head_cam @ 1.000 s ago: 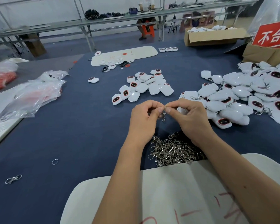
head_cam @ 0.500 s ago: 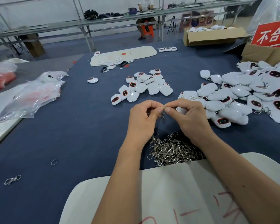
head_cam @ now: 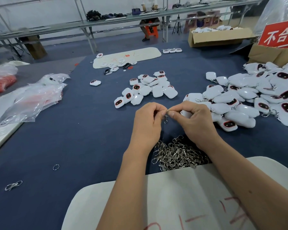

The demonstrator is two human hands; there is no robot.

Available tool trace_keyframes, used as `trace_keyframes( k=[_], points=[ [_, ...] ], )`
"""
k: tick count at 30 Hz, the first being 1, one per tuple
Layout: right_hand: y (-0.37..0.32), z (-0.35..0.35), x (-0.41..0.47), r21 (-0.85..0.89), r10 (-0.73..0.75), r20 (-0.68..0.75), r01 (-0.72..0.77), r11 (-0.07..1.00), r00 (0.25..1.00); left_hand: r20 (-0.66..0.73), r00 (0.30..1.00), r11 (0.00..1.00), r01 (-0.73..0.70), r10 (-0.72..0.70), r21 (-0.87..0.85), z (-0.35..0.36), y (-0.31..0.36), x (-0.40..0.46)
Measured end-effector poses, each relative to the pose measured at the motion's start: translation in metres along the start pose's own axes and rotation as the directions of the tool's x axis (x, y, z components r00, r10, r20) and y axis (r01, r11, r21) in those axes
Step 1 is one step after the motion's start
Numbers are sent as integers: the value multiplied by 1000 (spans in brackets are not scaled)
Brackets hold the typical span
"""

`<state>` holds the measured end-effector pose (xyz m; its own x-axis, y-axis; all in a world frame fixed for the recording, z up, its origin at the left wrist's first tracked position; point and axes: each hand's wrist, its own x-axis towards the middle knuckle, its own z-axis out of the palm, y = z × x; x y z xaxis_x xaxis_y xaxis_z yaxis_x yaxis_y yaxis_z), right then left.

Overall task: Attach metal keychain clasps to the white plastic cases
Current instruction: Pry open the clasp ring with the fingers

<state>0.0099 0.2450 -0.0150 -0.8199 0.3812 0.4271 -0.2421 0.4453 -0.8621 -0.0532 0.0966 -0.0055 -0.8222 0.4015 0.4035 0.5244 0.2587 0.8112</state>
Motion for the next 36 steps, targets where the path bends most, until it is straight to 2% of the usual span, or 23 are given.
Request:
trace_keyframes(
  k=[6,14,23,29,36],
  points=[
    [-5,1,-2,-79,-8,-35,6,997,999,27,998,988,-65,62,141,1,1,0],
    [-9,3,-2,-183,-66,-35,59,981,997,33,998,980,-67,62,188,1,2,-4],
    [-2,0,2,-16,91,19,-91,996,996,2,998,989,-55,55,136,3,3,-3],
    [2,-3,3,3,85,36,-85,996,996,0,996,990,-87,88,112,5,3,-4],
    [-3,-1,0,-62,-25,-20,24,998,999,-4,995,988,-103,104,119,4,0,-2]
  ],
)
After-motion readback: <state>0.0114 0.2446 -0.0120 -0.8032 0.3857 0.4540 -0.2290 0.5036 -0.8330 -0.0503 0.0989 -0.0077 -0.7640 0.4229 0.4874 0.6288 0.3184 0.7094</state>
